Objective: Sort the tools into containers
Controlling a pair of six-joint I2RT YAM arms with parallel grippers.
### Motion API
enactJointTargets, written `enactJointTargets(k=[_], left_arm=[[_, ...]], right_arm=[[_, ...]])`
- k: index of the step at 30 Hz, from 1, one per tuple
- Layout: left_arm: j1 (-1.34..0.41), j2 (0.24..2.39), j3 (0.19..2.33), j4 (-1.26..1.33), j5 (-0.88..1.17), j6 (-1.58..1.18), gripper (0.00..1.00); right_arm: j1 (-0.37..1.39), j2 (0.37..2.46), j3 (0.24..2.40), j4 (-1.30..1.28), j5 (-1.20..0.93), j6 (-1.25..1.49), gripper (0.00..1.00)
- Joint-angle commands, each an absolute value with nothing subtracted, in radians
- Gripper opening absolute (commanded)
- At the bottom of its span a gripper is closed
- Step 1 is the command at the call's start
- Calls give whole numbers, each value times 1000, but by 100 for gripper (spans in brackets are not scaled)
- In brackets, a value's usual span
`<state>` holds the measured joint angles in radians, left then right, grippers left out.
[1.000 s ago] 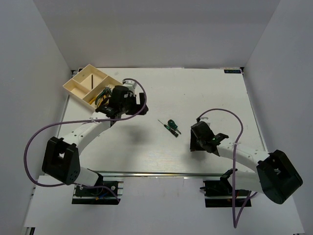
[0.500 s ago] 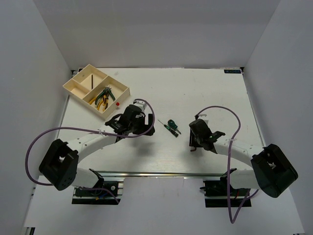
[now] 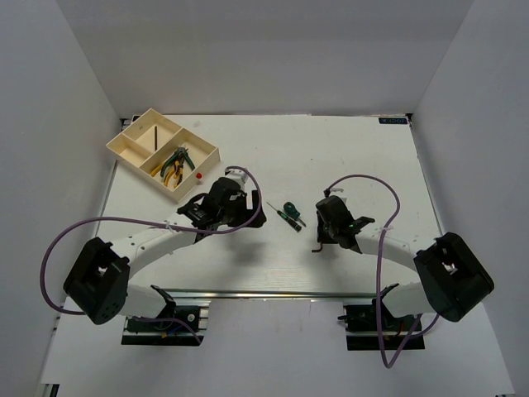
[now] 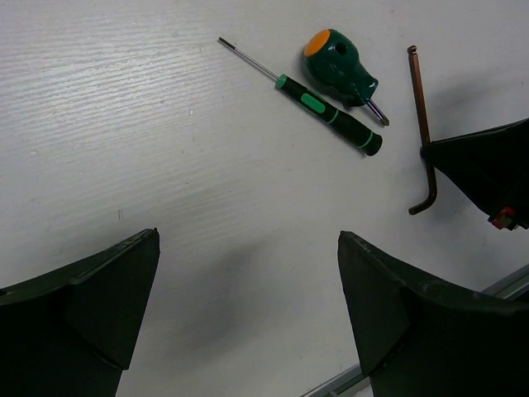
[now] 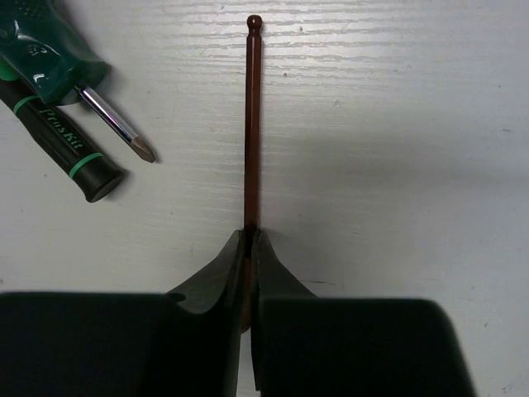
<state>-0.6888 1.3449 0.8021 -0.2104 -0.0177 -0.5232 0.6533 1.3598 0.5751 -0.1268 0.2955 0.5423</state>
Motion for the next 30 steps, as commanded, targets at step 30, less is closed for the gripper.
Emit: enactJointTargets(k=[30], left_arm=[[-695, 1410, 963, 55, 189, -718, 91]], right_arm=[[664, 1051, 690, -130, 118, 388, 0]])
